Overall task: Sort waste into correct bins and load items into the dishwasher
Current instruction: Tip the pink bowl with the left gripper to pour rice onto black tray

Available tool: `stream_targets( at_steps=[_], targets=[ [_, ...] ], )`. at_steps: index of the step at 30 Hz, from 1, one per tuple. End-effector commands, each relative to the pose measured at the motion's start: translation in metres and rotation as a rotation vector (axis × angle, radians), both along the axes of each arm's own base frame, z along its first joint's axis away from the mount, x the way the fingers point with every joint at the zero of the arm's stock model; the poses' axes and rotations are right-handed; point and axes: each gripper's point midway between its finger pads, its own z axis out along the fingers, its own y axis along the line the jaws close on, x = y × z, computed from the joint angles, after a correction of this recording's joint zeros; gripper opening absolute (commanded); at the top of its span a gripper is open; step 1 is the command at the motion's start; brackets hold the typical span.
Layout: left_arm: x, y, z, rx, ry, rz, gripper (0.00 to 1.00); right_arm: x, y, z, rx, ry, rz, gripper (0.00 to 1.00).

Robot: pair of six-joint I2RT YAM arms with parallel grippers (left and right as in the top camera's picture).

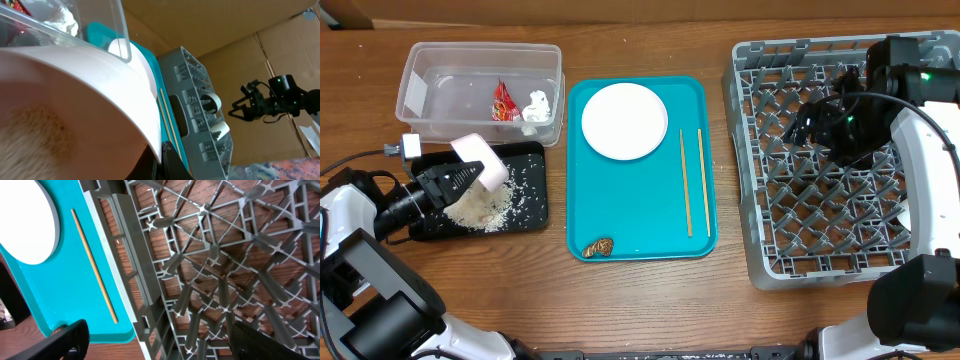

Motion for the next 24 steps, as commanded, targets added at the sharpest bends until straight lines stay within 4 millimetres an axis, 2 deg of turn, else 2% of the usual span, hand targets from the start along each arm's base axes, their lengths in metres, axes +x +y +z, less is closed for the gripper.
stream_targets(
  at_steps=[1, 13, 16, 20, 22, 24],
  targets=[
    [0.001, 0.0, 0.008, -0.008, -0.06, 0.004, 0.04, -0.001, -0.002, -0.001, -0.012, -0.001, 0.005, 0.91],
    [0.003, 0.0, 0.015, -0.046, -0.078, 0.014, 0.04, -0.001, -0.002, -0.001, -0.012, -0.001, 0.006, 0.91],
    [0.007, 0.003, 0.013, -0.083, -0.015, 0.033, 0.04, -0.001, -0.002, -0.001, -0.012, -0.001, 0.006, 0.91],
    [0.011, 0.01, 0.001, -0.133, 0.152, 0.081, 0.04, -0.001, -0.002, -0.001, -0.012, -0.001, 0.005, 0.91],
    [0.012, 0.009, 0.01, -0.179, 0.119, 0.077, 0.04, -0.001, -0.002, -0.001, -0.012, -0.001, 0.006, 0.91],
    [0.013, 0.006, 0.029, -0.211, -0.015, 0.057, 0.04, -0.001, -0.001, -0.001, -0.011, 0.001, 0.005, 0.91]
  ],
)
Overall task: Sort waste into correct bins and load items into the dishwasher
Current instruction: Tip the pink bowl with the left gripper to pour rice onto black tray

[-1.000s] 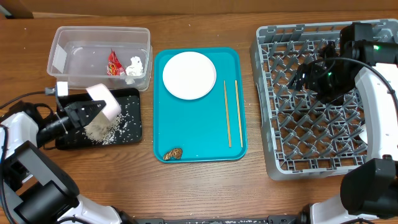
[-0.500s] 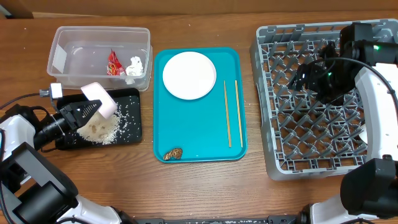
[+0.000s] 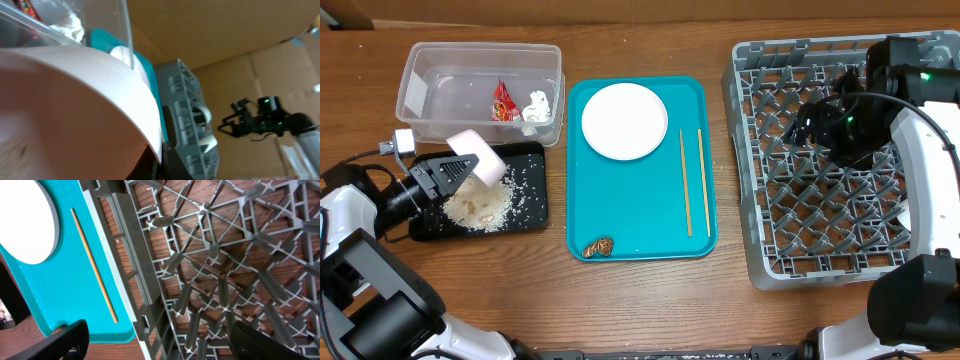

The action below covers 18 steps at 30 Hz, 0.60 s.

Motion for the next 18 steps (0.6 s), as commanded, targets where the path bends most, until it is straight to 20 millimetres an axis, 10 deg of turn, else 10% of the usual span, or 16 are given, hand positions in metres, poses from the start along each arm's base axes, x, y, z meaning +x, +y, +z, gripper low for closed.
stream_targets(
  at_steps=[1, 18],
  targets=[
    [0.002, -0.002, 0.025, -0.096, -0.099, 0.007, 0.04, -0.001, -0.001, -0.001, -0.011, 0.0, 0.006, 0.91],
    [0.005, -0.015, 0.008, -0.108, 0.107, -0.016, 0.04, 0.0, -0.001, -0.001, -0.011, -0.004, 0.006, 0.91]
  ],
)
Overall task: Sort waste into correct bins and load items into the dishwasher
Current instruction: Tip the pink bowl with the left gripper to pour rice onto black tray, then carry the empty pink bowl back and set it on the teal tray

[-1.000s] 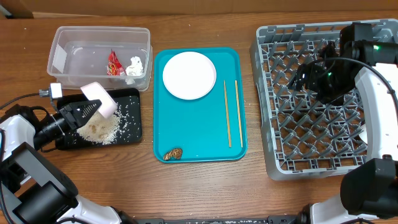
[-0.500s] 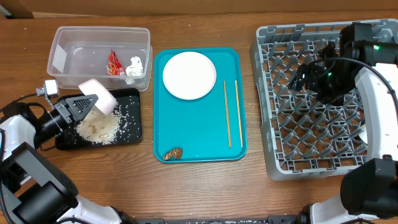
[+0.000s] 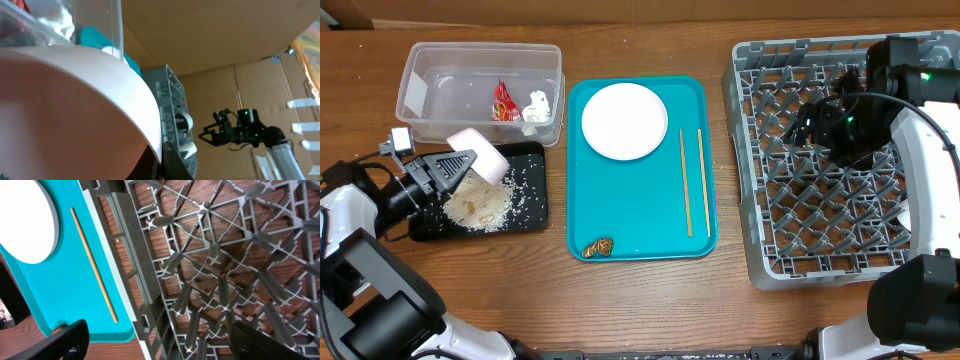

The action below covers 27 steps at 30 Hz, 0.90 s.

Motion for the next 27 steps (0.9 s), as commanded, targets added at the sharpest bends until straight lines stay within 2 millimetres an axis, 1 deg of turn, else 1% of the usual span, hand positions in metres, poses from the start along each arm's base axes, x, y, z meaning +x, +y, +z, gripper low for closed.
stream_targets(
  at_steps=[1, 4, 7, 11, 13, 15, 17, 19, 21, 24, 27],
  targets=[
    [0.002, -0.019, 0.001, 0.008, 0.049, -0.052, 0.04, 0.0, -0.001, 0.0, -0.011, -0.005, 0.006, 0.91],
    [0.001, -0.046, -0.007, 0.093, 0.102, -0.135, 0.04, 0.0, -0.001, 0.0, -0.011, -0.005, 0.006, 0.91],
    [0.001, -0.081, -0.011, 0.205, 0.113, -0.246, 0.04, 0.0, -0.001, -0.001, -0.011, -0.005, 0.006, 0.91],
    [0.0, -0.138, -0.013, 0.353, 0.089, -0.422, 0.04, 0.0, -0.001, 0.0, -0.011, -0.006, 0.006, 0.91],
    [-0.003, -0.168, -0.02, 0.429, 0.096, -0.506, 0.04, 0.0, -0.001, 0.0, -0.011, -0.005, 0.006, 0.91],
    [-0.006, -0.197, -0.035, 0.543, 0.115, -0.574, 0.04, 0.0, -0.001, 0.0, -0.011, -0.006, 0.006, 0.91],
    [-0.009, -0.216, -0.049, 0.658, 0.135, -0.609, 0.04, 0.0, -0.001, 0.0, -0.011, -0.006, 0.006, 0.91],
    [-0.012, -0.236, -0.065, 0.819, 0.148, -0.631, 0.04, 0.0, -0.001, 0.0, -0.011, -0.005, 0.006, 0.91],
    [-0.015, -0.253, -0.077, 0.968, 0.145, -0.636, 0.04, 0.0, -0.001, -0.001, -0.011, -0.005, 0.006, 0.91],
    [-0.019, -0.278, -0.085, 1.096, 0.119, -0.621, 0.04, 0.0, -0.001, 0.0, -0.011, -0.005, 0.006, 0.91],
    [-0.02, -0.297, -0.089, 1.174, 0.084, -0.603, 0.04, 0.0, -0.001, 0.0, -0.011, -0.005, 0.006, 0.91]
  ],
)
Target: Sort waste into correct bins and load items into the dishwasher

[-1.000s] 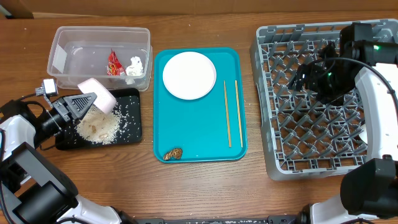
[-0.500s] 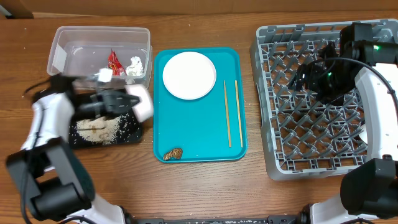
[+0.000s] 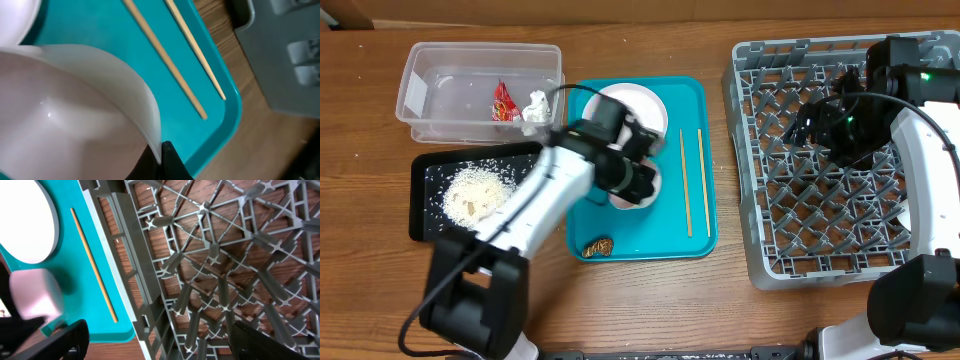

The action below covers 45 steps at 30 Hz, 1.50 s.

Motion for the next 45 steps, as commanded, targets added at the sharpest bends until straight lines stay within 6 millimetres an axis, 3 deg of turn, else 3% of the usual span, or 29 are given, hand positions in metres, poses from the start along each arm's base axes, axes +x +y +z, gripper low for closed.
stream_targets(
  at_steps=[1, 4, 6, 11, 14, 17, 22, 28, 33, 38, 45],
  targets=[
    [0.014, 0.006, -0.003, 0.182, -0.116, 0.106, 0.04, 0.0, -0.001, -0.001, -0.011, -0.004, 0.006, 0.91],
    [0.013, 0.002, -0.004, 0.214, -0.137, 0.122, 0.06, 0.0, -0.001, -0.001, -0.01, -0.002, 0.006, 0.91],
    [0.013, 0.002, -0.004, 0.213, -0.135, 0.121, 0.16, 0.0, -0.001, 0.0, -0.01, -0.002, 0.006, 0.92],
    [0.013, 0.004, -0.001, 0.209, -0.132, 0.125, 0.27, 0.0, -0.001, 0.0, -0.011, -0.005, 0.006, 0.93],
    [0.012, 0.007, 0.008, 0.214, -0.127, 0.131, 0.49, 0.003, -0.001, 0.0, -0.011, -0.015, 0.006, 0.95],
    [0.016, 0.019, 0.023, 0.224, -0.114, 0.159, 0.54, 0.008, 0.004, 0.003, 0.019, -0.04, 0.011, 0.96],
    [0.031, 0.057, 0.054, 0.222, -0.111, 0.267, 0.53, 0.022, 0.037, 0.015, 0.149, -0.119, 0.074, 0.95],
    [0.049, 0.128, 0.095, 0.169, -0.143, 0.531, 0.55, 0.024, 0.091, 0.018, 0.155, -0.164, 0.224, 0.95],
    [0.045, 0.184, 0.118, 0.148, -0.151, 0.715, 0.72, 0.016, 0.133, 0.013, 0.066, -0.184, 0.358, 0.94],
    [0.038, 0.203, 0.118, 0.108, -0.096, 0.769, 0.75, 0.005, 0.166, 0.0, 0.007, -0.167, 0.457, 0.92],
    [0.036, 0.204, 0.114, 0.115, -0.077, 0.769, 0.78, -0.008, 0.198, -0.039, 0.005, -0.046, 0.5, 0.89]
  ],
)
